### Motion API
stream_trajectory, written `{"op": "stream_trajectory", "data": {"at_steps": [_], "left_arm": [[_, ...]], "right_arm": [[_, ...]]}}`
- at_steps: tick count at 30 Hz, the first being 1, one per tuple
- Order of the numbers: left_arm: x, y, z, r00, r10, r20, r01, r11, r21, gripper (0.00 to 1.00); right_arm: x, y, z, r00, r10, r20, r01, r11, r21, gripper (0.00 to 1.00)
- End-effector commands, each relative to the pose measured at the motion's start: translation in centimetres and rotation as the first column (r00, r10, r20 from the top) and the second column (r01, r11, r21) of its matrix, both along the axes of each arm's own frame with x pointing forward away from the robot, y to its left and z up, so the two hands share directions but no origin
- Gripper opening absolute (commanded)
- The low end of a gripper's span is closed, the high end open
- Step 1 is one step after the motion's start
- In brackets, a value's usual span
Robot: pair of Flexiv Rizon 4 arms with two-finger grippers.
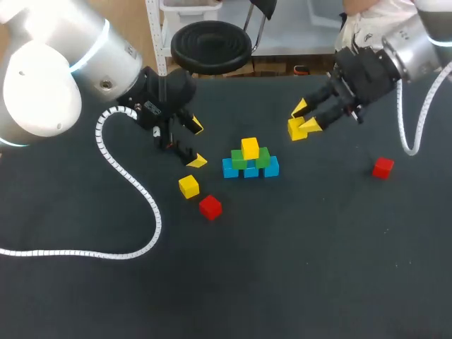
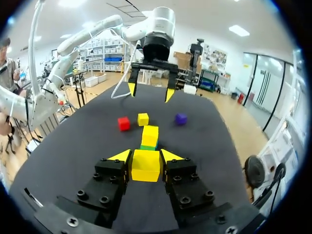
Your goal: Place the blue cubes, place green cubes on the blue cubes, place the yellow cubes on the green cubes, then place the red cubes on the yellow cubes, and place purple cube on the red cubes.
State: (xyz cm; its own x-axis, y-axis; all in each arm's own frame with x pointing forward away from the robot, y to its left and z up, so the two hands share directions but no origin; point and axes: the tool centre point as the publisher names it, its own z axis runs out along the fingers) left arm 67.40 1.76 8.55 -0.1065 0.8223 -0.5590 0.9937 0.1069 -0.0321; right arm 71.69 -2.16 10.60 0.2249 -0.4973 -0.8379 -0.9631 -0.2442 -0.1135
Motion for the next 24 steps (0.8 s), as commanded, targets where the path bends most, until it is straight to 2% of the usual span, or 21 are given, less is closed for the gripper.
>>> {"op": "stream_trajectory", "data": {"at_steps": [1,23,24], "left_arm": [[0.02,0.1,-0.04,1.0,-0.002,0.001,0.002,1.0,-0.002,1.0],[0.02,0.1,-0.04,1.0,-0.002,0.001,0.002,1.0,-0.002,1.0],[0.02,0.1,-0.04,1.0,-0.002,0.001,0.002,1.0,-0.002,1.0]], "right_arm": [[0.01,0.21,0.77,0.999,-0.014,0.042,0.015,1.0,-0.012,0.0],[0.01,0.21,0.77,0.999,-0.014,0.042,0.015,1.0,-0.012,0.0],[-0.54,0.53,0.86,0.999,-0.015,0.045,0.015,1.0,-0.009,0.0]]}}
